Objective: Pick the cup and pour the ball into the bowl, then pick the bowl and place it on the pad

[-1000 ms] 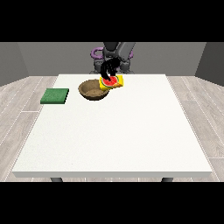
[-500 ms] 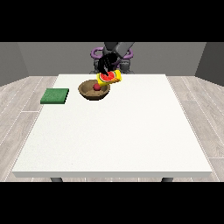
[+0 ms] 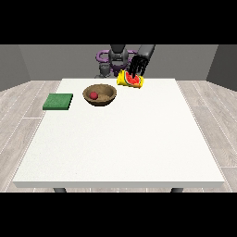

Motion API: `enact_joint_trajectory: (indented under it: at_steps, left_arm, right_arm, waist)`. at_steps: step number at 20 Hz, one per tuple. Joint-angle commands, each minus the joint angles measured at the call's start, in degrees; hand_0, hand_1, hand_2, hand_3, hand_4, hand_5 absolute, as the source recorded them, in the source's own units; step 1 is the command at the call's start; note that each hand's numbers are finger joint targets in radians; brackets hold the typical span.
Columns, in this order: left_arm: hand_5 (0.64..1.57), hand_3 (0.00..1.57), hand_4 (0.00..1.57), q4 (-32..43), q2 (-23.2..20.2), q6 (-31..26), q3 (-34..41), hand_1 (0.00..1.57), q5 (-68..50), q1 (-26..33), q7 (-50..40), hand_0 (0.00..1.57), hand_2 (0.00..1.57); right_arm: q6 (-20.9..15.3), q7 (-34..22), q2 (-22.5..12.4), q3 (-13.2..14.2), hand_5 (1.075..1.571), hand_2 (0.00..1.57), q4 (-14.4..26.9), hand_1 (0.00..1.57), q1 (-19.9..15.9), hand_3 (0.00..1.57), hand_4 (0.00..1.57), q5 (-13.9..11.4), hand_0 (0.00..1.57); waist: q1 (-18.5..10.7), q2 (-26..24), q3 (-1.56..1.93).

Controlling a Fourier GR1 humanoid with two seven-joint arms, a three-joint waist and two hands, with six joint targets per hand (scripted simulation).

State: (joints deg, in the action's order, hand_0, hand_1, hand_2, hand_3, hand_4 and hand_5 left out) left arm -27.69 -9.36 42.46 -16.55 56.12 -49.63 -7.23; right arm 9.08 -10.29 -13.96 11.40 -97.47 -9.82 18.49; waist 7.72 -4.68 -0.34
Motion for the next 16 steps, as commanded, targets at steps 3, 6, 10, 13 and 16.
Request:
enact_joint_trajectory:
  at_steps: [3, 6, 10, 13, 16]
  left_arm:
    - [1.567, 1.57, 1.20, -7.5, -4.3, 6.8, 10.6, 1.52, -17.3, 13.4, 19.6, 1.52, 1.57]
    - [1.505, 1.57, 1.42, -13.5, -3.9, 4.1, 15.7, 1.55, -27.5, 16.2, 29.5, 1.55, 1.57]
    - [1.547, 1.57, 1.24, -20.0, 7.4, -8.2, 20.9, 1.37, -42.8, 14.6, 30.4, 1.37, 1.57]
    - [1.560, 1.06, 0.70, -23.9, 8.3, -18.6, 26.3, 1.22, -53.8, 14.2, 33.7, 1.22, 1.39]
    - [1.569, 0.00, 0.26, -25.8, 5.8, -30.4, 30.5, 0.41, -62.2, 16.4, 41.3, 0.41, 0.00]
  right_arm:
    - [-0.5, 1.0, 1.9, -1.9, 1.565, 0.00, -7.9, 0.00, 1.6, 0.00, 0.39, -0.1, 0.00]
    - [-1.9, 1.6, 2.1, -1.2, 1.566, 0.00, -9.5, 0.00, 1.6, 0.00, 0.41, -0.9, 0.00]
    - [-2.5, -0.1, 2.6, -1.8, 1.565, 0.00, -8.3, 0.00, 1.7, 0.00, 0.45, -0.9, 0.00]
    - [-4.2, -0.4, 4.0, -2.2, 1.565, 0.00, -8.0, 0.00, 1.8, 0.06, 0.48, -1.5, 0.00]
    - [-7.3, -1.0, 4.9, -2.7, 1.564, 0.00, -10.0, 0.00, 0.9, 0.00, 0.53, -3.9, 0.00]
  waist:
    - [2.1, 6.6, -0.21]
    - [0.1, 8.8, -0.30]
    - [-2.6, 6.1, -1.18]
    - [-5.9, 7.5, -0.92]
    - [-9.1, 10.5, -0.47]
